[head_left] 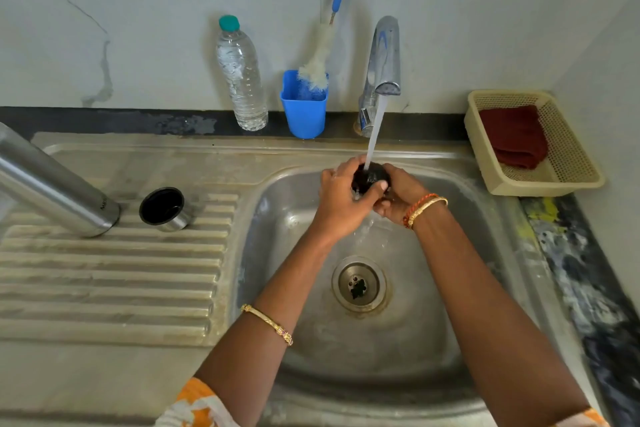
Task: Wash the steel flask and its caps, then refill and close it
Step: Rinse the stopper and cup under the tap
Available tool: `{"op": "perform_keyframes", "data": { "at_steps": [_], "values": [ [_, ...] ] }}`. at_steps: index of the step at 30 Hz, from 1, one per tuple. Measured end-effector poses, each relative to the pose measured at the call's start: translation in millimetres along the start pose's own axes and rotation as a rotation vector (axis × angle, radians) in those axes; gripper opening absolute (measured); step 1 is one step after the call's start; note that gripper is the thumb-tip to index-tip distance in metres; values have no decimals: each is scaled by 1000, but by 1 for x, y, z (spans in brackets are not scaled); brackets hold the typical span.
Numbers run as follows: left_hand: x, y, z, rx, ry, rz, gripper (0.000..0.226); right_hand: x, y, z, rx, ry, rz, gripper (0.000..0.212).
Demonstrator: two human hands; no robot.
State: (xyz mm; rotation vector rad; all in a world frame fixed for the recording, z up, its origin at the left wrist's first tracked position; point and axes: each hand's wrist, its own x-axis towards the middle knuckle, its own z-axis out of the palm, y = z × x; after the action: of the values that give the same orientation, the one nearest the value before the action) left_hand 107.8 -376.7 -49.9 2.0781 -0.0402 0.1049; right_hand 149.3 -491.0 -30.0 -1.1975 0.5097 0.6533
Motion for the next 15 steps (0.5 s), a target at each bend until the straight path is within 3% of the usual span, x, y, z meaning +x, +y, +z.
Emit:
{"op": "perform_keyframes", "data": {
  "at_steps": [2, 4, 8, 11, 13, 15],
  "values": [
    [1, 1, 4, 180, 11, 100, 40, 5, 3, 3, -23, -85, 8, 37],
    [3, 3, 0, 251, 62, 140, 36, 4, 6, 11, -97, -63, -42, 40],
    [14, 1, -13, 236, 147, 95, 32, 2, 22, 34, -362, 337, -386, 43],
    [24, 13, -22, -170, -12, -301, 44, 0, 40, 41, -643, 580, -761, 44],
    [28, 13, -31, -349, -230, -555, 50, -2, 43, 33, -837, 606, -905, 47],
    [29, 6, -37, -420, -309, -637, 51, -2, 41, 26, -910, 517, -928, 48]
  ]
}}
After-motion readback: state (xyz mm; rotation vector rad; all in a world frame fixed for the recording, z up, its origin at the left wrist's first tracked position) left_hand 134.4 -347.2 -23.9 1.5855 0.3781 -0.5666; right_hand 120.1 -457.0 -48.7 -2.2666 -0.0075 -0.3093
